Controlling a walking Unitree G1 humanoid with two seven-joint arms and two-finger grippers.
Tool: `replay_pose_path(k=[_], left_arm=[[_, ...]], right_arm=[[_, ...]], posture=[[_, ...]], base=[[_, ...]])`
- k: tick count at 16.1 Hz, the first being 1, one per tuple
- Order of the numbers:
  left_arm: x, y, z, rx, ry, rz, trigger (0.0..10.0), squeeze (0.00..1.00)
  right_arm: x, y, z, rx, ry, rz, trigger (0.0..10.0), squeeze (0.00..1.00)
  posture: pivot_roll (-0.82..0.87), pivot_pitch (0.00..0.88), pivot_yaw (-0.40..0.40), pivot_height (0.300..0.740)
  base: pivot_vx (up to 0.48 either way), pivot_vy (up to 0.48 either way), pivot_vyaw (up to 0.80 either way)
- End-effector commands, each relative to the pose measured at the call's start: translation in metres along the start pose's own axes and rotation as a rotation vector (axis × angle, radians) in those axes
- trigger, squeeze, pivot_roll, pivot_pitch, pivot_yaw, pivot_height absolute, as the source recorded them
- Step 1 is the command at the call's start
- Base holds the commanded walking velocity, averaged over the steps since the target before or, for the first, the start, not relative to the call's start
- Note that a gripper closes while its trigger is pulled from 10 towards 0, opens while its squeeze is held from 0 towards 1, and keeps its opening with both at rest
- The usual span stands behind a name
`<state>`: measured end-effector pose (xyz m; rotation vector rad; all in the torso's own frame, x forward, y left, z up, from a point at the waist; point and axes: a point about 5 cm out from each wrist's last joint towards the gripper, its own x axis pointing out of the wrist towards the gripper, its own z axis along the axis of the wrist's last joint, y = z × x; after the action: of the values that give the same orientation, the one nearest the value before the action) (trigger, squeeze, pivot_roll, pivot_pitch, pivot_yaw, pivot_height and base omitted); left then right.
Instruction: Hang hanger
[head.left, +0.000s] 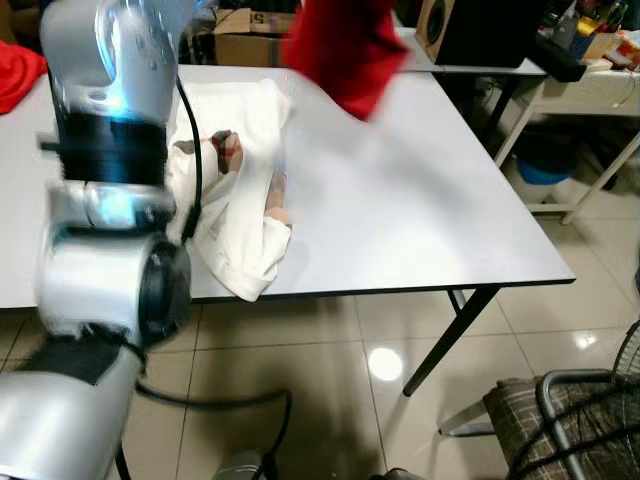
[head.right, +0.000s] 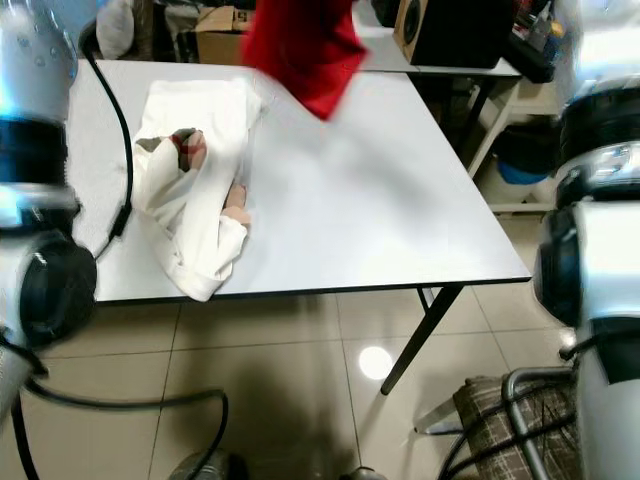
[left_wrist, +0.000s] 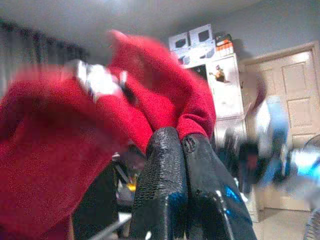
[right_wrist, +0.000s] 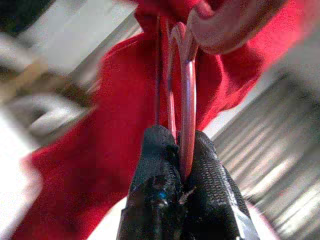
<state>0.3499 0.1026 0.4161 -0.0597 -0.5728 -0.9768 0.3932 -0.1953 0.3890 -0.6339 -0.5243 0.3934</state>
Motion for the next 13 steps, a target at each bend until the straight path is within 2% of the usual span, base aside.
replay_pose_path(k=[1, 2, 3, 4, 5, 6, 7, 8, 9, 11, 13], left_arm=[[0.003, -0.005, -0.011, -0.023, 0.03, 0.004, 10.0, 0.0], [0.003, -0.007, -0.018, -0.032, 0.048, 0.012, 10.0, 0.0], [0.002, -0.01, -0.045, -0.037, 0.141, 0.058, 10.0, 0.0], [0.002, -0.01, -0.045, -0.037, 0.141, 0.058, 10.0, 0.0], [0.001, -0.013, -0.063, -0.045, 0.2, 0.085, 10.0, 0.0], [-0.002, -0.023, -0.114, -0.043, 0.349, 0.171, 10.0, 0.0], [-0.006, -0.032, -0.15, -0.016, 0.446, 0.221, 10.0, 0.0], [-0.011, -0.031, -0.173, 0.036, 0.511, 0.309, 10.0, 0.0], [-0.013, -0.029, -0.18, 0.055, 0.534, 0.347, 10.0, 0.0], [-0.017, -0.019, -0.186, 0.116, 0.57, 0.458, 10.0, 0.0], [-0.018, -0.011, -0.181, 0.141, 0.566, 0.516, 10.0, 0.0]], right_arm=[[-0.01, 0.032, -0.04, 0.027, 0.132, 0.14, 10.0, 0.0], [-0.015, 0.042, -0.052, 0.04, 0.163, 0.176, 10.0, 0.0], [-0.034, 0.074, -0.085, 0.077, 0.254, 0.297, 10.0, 0.0], [-0.034, 0.074, -0.085, 0.077, 0.254, 0.297, 10.0, 0.0], [-0.048, 0.093, -0.101, 0.108, 0.293, 0.375, 10.0, 0.0], [-0.088, 0.136, -0.134, 0.194, 0.367, 0.525, 10.0, 0.0], [-0.114, 0.159, -0.147, 0.24, 0.397, 0.584, 10.0, 0.0], [-0.131, 0.167, -0.149, 0.269, 0.388, 0.603, 10.0, 0.0], [-0.138, 0.168, -0.147, 0.286, 0.381, 0.61, 10.0, 0.0], [-0.162, 0.164, -0.135, 0.312, 0.373, 0.673, 10.0, 0.0], [-0.174, 0.163, -0.126, 0.329, 0.369, 0.708, 10.0, 0.0]], posture=[[-0.03, 0.006, -0.042, 0.74], [-0.03, 0.006, -0.042, 0.74], [-0.03, 0.013, -0.033, 0.74], [-0.03, 0.013, -0.033, 0.74], [-0.03, 0.015, -0.03, 0.74], [-0.02, 0.026, -0.014, 0.74], [-0.03, 0.03, -0.007, 0.74], [-0.03, 0.032, -0.005, 0.74], [-0.03, 0.032, -0.001, 0.74], [-0.05, 0.031, 0.004, 0.74], [-0.05, 0.028, 0.011, 0.74]], base=[[0.0, 0.0, 0.0], [0.0, 0.0, 0.0], [0.0, 0.0, 0.0], [0.0, 0.0, 0.0], [0.0, 0.0, 0.0], [0.0, 0.0, 0.0], [0.0, 0.0, 0.0], [0.0, 0.0, 0.0], [0.0, 0.0, 0.0], [0.0, 0.0, 0.0], [0.0, 0.0, 0.0]])
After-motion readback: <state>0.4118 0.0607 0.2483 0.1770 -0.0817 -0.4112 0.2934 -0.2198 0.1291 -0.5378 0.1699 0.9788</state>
